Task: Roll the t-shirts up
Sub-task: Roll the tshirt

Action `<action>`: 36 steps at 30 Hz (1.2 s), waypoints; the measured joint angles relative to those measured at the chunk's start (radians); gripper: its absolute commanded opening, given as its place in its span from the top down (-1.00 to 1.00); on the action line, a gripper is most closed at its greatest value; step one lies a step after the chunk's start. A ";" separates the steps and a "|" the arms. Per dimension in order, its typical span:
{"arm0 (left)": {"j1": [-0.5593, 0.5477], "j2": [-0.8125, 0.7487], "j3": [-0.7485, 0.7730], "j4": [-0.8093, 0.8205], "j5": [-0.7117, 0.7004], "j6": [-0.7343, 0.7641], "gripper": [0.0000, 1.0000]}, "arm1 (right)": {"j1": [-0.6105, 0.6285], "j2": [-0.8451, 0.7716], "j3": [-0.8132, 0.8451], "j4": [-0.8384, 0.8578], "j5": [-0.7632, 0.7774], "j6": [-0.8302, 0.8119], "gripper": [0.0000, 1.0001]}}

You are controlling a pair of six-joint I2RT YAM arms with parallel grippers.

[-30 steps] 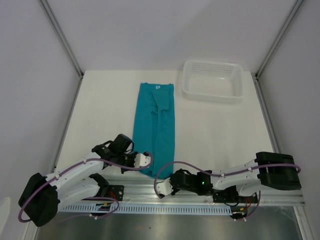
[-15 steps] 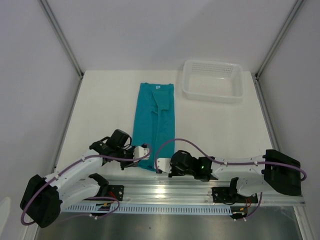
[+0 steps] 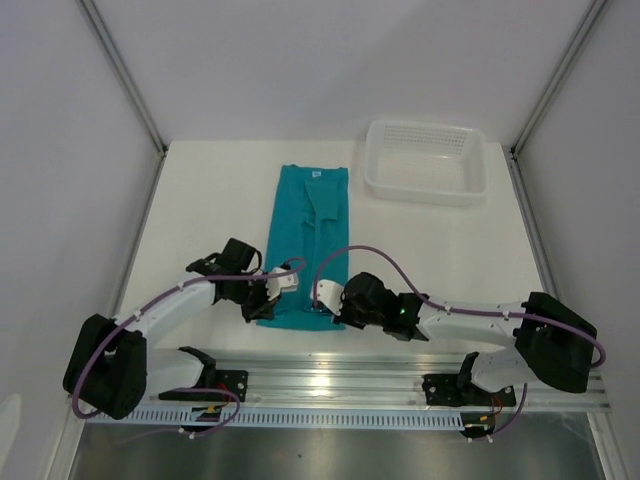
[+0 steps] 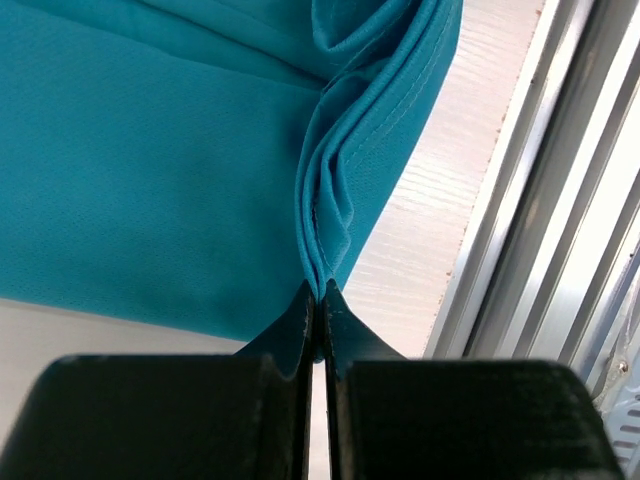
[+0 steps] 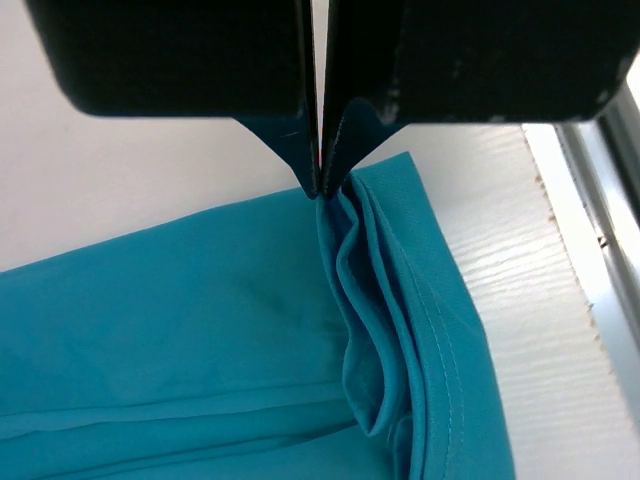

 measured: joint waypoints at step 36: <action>0.107 0.256 0.126 -0.019 -0.019 -0.099 0.48 | -0.005 0.182 -0.021 0.340 -0.128 0.386 1.00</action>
